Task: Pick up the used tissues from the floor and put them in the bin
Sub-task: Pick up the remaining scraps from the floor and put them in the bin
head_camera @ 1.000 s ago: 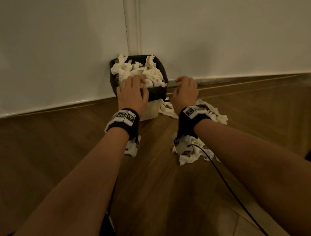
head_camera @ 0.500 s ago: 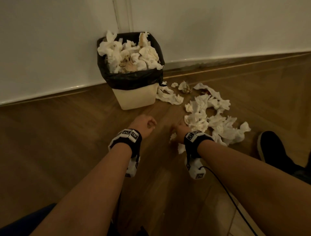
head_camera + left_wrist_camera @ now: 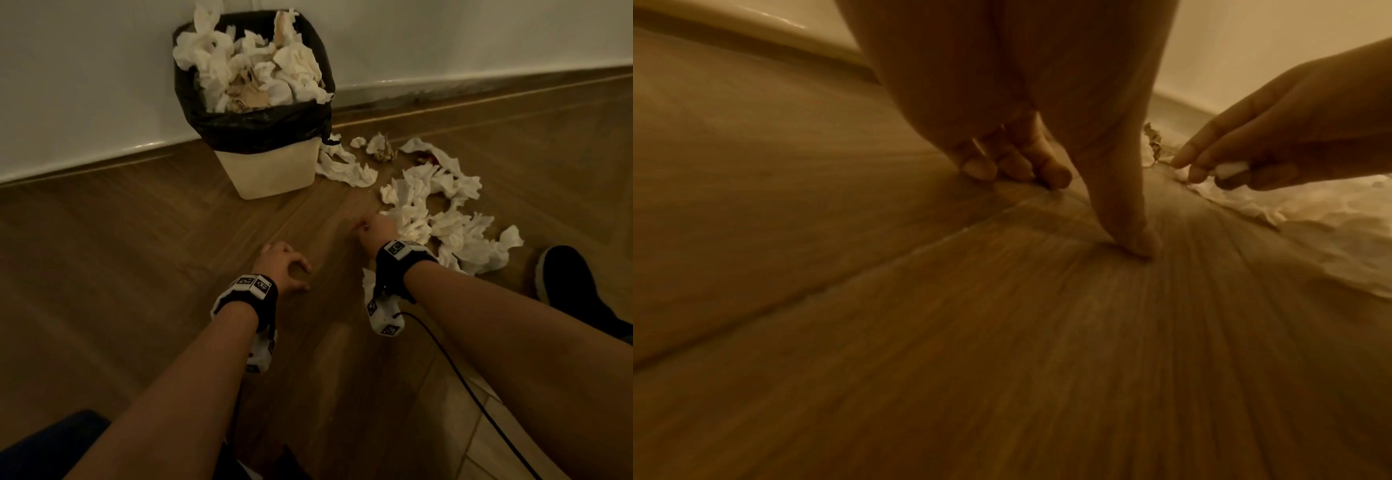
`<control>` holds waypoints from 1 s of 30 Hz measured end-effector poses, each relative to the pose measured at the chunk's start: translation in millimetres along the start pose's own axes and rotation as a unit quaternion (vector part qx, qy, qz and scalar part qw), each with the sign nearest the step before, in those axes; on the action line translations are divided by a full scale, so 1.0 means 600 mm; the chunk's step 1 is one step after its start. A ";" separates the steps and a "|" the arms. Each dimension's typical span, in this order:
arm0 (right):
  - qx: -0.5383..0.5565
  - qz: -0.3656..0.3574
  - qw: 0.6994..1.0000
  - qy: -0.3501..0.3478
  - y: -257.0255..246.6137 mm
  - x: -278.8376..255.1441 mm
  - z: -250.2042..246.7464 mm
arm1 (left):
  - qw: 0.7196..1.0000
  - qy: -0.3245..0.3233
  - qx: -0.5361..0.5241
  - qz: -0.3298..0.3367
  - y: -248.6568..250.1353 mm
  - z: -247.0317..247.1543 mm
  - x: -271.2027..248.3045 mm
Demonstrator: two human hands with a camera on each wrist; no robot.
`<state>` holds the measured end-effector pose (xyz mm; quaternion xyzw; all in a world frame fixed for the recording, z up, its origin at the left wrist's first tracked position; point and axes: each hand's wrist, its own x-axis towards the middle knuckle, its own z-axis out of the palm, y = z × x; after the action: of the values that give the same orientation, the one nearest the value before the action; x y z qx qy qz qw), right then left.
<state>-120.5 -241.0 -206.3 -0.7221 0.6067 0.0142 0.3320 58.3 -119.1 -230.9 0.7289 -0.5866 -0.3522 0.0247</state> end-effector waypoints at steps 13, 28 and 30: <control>0.096 0.008 0.994 0.052 -0.006 0.017 0.014 | 0.996 0.080 -0.029 0.032 -0.009 0.017 -0.015; 0.083 0.016 0.996 0.023 -0.011 0.055 0.011 | 0.951 0.196 -0.229 -0.069 -0.015 -0.051 0.009; 0.070 -0.019 0.997 0.023 -0.014 0.061 0.016 | 0.925 0.228 -0.292 -0.089 -0.011 -0.064 0.014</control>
<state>-99.4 -267.3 -225.4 -0.7089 0.5995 -0.0514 0.3679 85.2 -139.3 -209.0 0.7992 -0.3695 -0.3325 0.3379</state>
